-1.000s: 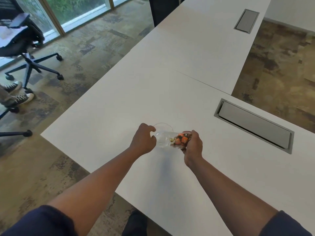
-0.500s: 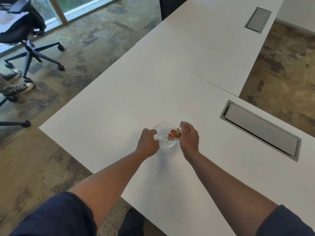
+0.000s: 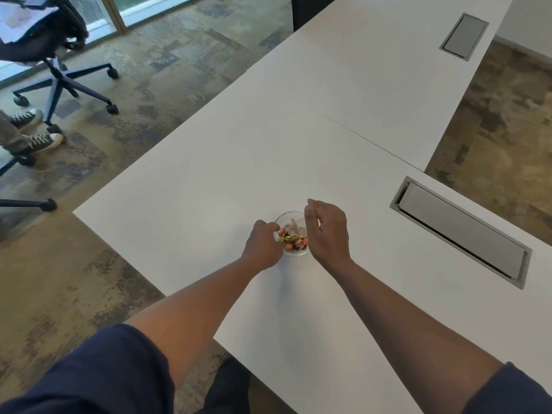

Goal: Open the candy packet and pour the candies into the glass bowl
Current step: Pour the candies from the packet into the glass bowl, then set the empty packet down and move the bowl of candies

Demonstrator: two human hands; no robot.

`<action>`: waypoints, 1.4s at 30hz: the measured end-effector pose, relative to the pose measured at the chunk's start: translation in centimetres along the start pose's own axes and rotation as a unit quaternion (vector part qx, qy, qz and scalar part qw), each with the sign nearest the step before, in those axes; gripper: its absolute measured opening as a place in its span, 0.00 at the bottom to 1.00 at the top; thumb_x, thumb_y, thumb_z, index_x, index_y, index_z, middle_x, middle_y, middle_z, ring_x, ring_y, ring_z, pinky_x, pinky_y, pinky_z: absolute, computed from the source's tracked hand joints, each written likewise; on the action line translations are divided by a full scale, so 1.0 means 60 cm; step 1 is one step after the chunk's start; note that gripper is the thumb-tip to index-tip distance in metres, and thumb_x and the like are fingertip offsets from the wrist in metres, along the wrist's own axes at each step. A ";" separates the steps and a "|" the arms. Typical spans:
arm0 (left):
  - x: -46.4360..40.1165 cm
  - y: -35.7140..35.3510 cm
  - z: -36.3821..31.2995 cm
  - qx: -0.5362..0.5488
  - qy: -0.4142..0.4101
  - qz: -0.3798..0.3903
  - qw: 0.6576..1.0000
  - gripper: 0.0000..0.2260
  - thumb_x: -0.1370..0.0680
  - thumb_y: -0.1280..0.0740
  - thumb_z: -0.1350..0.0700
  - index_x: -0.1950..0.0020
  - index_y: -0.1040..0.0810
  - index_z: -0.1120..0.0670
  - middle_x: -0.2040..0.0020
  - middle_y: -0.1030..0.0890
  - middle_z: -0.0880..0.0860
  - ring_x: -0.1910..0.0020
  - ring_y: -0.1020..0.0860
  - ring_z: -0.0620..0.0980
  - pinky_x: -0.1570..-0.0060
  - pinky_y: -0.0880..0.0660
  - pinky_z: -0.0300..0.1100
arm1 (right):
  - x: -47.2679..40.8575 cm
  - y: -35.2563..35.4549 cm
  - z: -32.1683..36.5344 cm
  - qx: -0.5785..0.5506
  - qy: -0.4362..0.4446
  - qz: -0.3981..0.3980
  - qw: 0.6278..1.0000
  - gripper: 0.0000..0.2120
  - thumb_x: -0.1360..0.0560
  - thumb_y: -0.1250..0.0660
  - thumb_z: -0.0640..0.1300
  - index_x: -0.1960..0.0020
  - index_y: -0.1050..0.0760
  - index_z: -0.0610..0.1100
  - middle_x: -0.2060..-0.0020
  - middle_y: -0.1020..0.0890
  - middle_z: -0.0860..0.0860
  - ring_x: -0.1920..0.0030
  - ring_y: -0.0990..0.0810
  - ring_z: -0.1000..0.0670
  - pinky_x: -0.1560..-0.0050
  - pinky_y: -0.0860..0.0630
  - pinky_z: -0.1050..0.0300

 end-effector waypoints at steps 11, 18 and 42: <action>0.014 0.001 0.001 0.022 -0.008 0.011 1.000 0.21 0.23 0.28 0.56 0.30 0.24 0.54 0.32 0.31 0.54 0.44 0.24 0.52 0.45 0.27 0.42 | 0.008 0.023 -0.003 -0.112 -0.124 -0.003 0.986 0.17 0.17 0.35 0.52 0.34 0.19 0.44 0.34 0.17 0.49 0.33 0.23 0.53 0.28 0.28 0.51; 0.037 0.017 -0.013 0.070 -0.053 -0.053 0.995 0.22 0.29 0.22 0.49 0.37 0.20 0.48 0.41 0.30 0.48 0.35 0.31 0.52 0.42 0.30 0.43 | 0.001 0.038 -0.016 -0.342 -0.382 -0.102 0.852 0.09 0.20 0.31 0.56 0.52 0.22 0.51 0.56 0.20 0.55 0.58 0.24 0.55 0.57 0.31 0.62; 0.106 0.051 0.096 0.274 0.097 0.196 0.937 0.12 0.29 0.20 0.63 0.62 0.23 0.55 0.66 0.18 0.56 0.66 0.22 0.51 0.66 0.25 0.40 | 0.145 -0.015 -0.055 -0.247 -0.440 0.213 0.836 0.07 0.26 0.23 0.41 0.53 0.21 0.45 0.65 0.18 0.49 0.68 0.25 0.52 0.65 0.30 0.59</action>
Point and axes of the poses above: each hand's wrist, its own x-axis away from the middle knuckle, its own y-axis out of the back of the hand, z = x × y, the point moved 1 cm from there along -x, towards the middle knuckle
